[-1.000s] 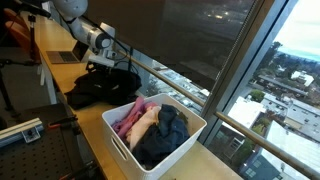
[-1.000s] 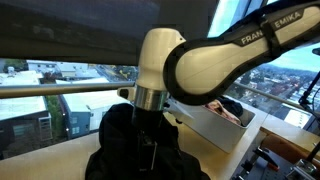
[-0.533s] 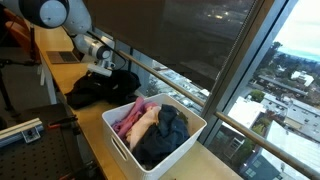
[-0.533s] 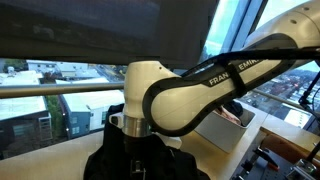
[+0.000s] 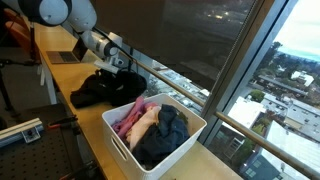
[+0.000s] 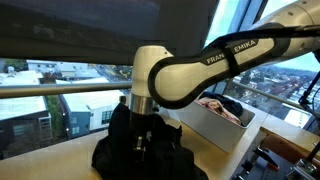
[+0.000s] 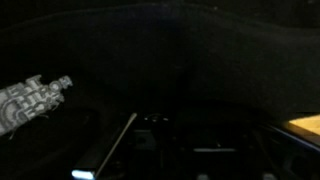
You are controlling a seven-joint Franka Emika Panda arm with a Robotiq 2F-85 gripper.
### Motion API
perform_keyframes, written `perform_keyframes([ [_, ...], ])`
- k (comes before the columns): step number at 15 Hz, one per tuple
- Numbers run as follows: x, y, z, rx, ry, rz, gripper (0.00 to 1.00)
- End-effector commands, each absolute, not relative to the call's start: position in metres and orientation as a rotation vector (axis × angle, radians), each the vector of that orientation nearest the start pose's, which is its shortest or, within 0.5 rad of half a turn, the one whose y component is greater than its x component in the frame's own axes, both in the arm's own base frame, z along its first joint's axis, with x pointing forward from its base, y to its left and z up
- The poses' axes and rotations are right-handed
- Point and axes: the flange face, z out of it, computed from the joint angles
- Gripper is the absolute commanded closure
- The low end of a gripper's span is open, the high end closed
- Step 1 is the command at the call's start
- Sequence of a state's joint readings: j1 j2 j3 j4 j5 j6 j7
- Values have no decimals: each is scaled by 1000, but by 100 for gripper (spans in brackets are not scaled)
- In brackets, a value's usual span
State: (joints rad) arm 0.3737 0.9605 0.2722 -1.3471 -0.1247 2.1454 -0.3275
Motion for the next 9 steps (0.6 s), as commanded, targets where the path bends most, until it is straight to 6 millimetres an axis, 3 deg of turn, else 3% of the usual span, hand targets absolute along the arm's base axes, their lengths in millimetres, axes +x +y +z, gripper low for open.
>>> perform_keyframes([
  [1, 608, 364, 192, -2743, -1310, 183, 99],
  [5, 615, 324, 265, -2777, -1250, 79, 98],
  [9, 619, 289, 354, -2824, -1181, -79, 97],
])
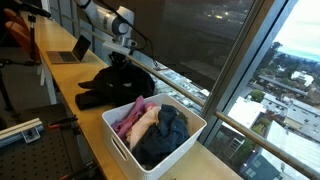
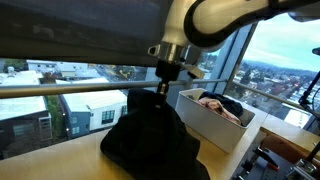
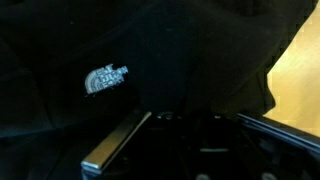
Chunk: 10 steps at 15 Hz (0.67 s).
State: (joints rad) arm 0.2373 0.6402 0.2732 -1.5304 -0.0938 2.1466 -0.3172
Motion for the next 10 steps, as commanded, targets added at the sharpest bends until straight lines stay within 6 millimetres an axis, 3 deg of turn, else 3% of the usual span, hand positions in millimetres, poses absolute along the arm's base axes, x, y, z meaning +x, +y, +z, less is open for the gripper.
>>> perform_keyframes([
  [1, 619, 281, 377, -2844, -1163, -127, 97],
  [6, 614, 235, 499, -2929, -1047, -424, 97],
  [10, 598, 203, 598, -2995, -916, -661, 97],
])
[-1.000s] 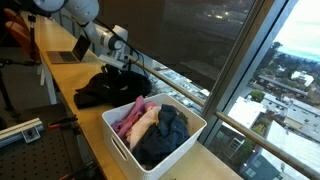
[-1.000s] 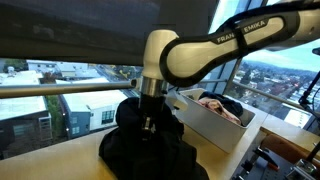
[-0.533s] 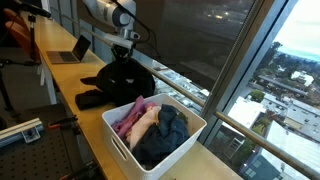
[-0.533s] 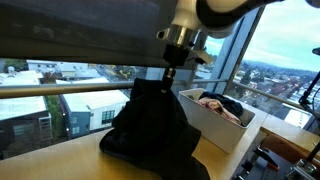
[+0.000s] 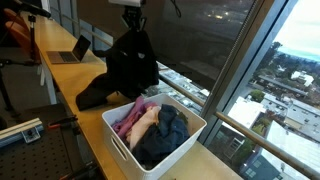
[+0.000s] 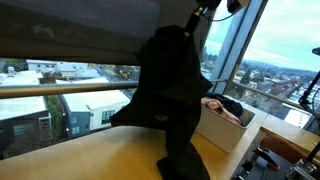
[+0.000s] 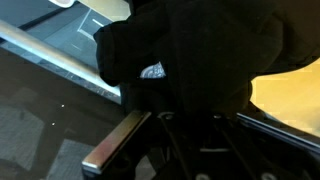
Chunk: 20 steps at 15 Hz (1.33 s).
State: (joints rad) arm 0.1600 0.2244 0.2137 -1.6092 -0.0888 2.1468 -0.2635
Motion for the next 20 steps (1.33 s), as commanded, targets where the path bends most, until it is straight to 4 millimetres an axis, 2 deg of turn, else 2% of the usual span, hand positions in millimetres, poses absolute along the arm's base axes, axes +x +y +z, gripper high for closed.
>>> perform_keyframes([
  [1, 592, 195, 621, -3011, -878, -711, 97],
  [7, 544, 145, 753, -3127, -649, -895, 97],
  [11, 506, 96, 828, -3157, -499, -942, 97],
  [15, 467, 28, 888, -3169, -332, -1009, 97],
  [17, 449, -12, 910, -3182, -264, -1024, 97],
  [20, 430, -77, 932, -3197, -178, -1021, 97],
])
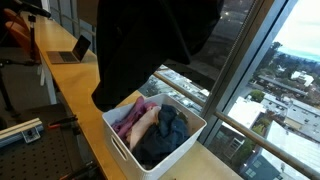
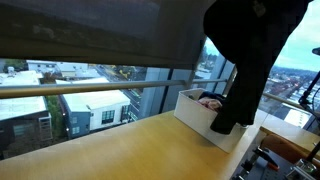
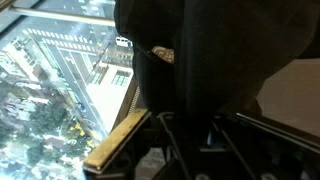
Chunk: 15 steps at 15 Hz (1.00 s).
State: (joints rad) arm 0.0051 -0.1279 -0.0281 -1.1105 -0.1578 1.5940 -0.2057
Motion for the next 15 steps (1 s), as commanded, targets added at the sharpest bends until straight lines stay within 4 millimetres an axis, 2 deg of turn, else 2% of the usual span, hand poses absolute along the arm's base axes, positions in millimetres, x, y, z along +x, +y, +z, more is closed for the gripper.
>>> perform_keyframes([
  [1, 422, -96, 939, -3201, -152, -1028, 97],
  [3, 411, -127, 949, -3207, -104, -1044, 97],
  [6, 417, -144, 951, -3207, -71, -1058, 97],
  [7, 426, -142, 948, -3202, -72, -1058, 97],
  [11, 472, -110, 927, -3205, -152, -1024, 97],
  [15, 505, -99, 905, -3194, -211, -974, 97],
])
